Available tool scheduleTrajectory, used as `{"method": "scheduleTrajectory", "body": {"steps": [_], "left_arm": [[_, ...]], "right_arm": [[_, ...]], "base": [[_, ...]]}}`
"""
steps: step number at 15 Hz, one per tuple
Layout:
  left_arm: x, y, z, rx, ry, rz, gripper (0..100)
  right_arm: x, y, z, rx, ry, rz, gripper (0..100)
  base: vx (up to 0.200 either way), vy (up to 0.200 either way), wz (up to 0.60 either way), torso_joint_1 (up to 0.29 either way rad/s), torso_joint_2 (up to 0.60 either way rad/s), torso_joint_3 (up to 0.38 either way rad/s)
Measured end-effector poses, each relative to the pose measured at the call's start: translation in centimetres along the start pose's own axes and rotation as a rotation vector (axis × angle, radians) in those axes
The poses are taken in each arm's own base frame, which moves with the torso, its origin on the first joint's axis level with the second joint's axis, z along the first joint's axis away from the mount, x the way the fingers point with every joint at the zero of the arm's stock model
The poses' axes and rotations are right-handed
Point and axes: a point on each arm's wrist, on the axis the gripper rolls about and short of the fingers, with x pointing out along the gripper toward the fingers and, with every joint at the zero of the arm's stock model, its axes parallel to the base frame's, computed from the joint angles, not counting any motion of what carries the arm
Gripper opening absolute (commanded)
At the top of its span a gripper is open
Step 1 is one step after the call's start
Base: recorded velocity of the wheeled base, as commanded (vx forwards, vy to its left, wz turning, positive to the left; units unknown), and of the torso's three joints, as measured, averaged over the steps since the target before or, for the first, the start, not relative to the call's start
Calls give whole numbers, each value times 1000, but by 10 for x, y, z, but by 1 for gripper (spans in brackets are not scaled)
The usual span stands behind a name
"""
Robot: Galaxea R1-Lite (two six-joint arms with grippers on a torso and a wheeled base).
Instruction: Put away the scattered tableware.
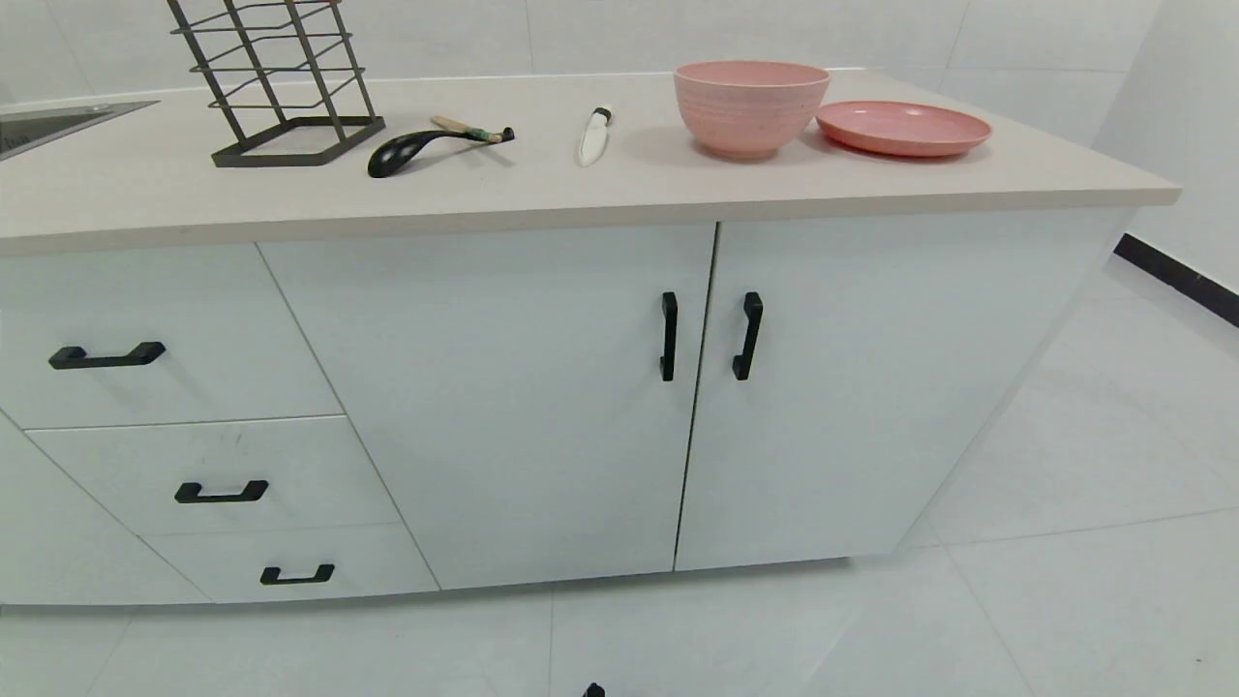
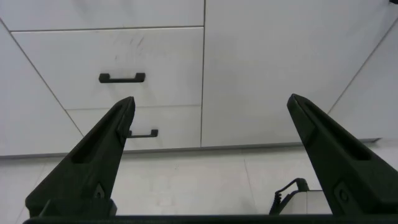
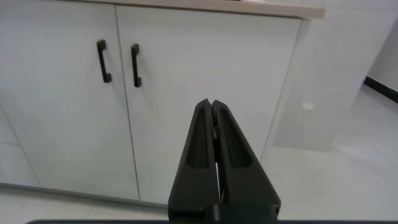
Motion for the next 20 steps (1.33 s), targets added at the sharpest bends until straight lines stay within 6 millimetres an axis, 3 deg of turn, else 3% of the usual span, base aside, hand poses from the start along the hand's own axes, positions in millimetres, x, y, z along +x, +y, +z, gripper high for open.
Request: {"method": "scheduleTrajectory", "body": {"steps": [4,7,11,12,16,20], "left_arm": [[0,0,0,1,0,0,100],[0,0,0,1,0,0,100],[0,0,0,-2,1,0,100],[0,0,0,-3,2,1,100],[0,0,0,0,1,-3,100],[0,-1,5,49,-48,-46,100]], "right_arm": [[32,-8,31,32,72,136,0],[70,-9,36,60,135,235,0],[136,-4,29,63,146,313,0],[153,-3,22,59,154,331,100],[205,6,-14,54,229,428,100],[235,15,-42,64,306,501,100]], "base": [[0,0,0,0,0,0],[0,0,0,0,0,0],[0,0,0,0,0,0],[0,0,0,0,0,0],[0,0,0,0,0,0],[0,0,0,0,0,0]]}}
